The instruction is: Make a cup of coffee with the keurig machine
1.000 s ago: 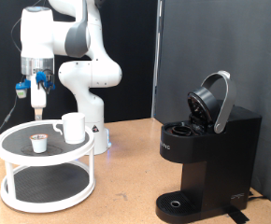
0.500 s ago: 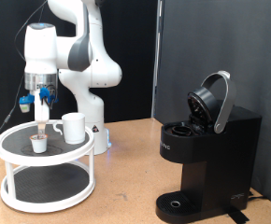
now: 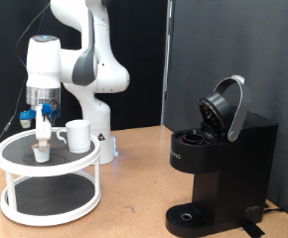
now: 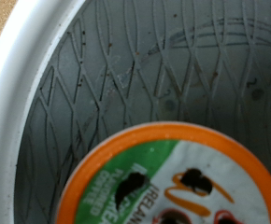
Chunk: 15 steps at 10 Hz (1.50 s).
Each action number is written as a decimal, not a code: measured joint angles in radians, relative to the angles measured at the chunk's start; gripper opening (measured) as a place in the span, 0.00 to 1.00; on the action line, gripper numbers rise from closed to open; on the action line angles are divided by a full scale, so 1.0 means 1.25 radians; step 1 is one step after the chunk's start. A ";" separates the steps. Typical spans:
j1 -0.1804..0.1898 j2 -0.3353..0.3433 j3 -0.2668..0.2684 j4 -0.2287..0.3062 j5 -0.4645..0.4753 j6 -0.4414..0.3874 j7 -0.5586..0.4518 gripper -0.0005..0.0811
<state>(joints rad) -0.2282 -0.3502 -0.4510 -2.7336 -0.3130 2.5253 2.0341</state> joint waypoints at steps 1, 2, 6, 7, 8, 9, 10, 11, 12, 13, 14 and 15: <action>0.000 0.007 0.000 -0.001 0.000 0.005 0.000 0.91; 0.000 0.012 0.000 -0.001 0.000 0.007 0.000 0.91; 0.000 0.022 0.000 -0.001 0.000 0.014 0.002 0.85; 0.000 0.025 0.000 -0.001 0.000 0.016 0.002 0.63; 0.000 0.026 0.000 -0.001 0.000 0.017 0.004 0.45; 0.000 0.025 0.000 0.000 0.000 0.016 0.008 0.45; 0.000 0.024 0.000 0.004 0.001 0.003 0.009 0.45; 0.000 0.019 0.001 0.014 0.010 -0.033 0.007 0.45; 0.001 0.007 0.001 0.033 0.026 -0.085 -0.005 0.45; 0.001 -0.010 0.001 0.056 0.046 -0.141 -0.026 0.45; 0.001 -0.029 0.001 0.080 0.063 -0.194 -0.047 0.45; 0.002 -0.044 0.001 0.099 0.073 -0.235 -0.060 0.45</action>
<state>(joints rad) -0.2263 -0.4056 -0.4500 -2.6097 -0.2213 2.2313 1.9595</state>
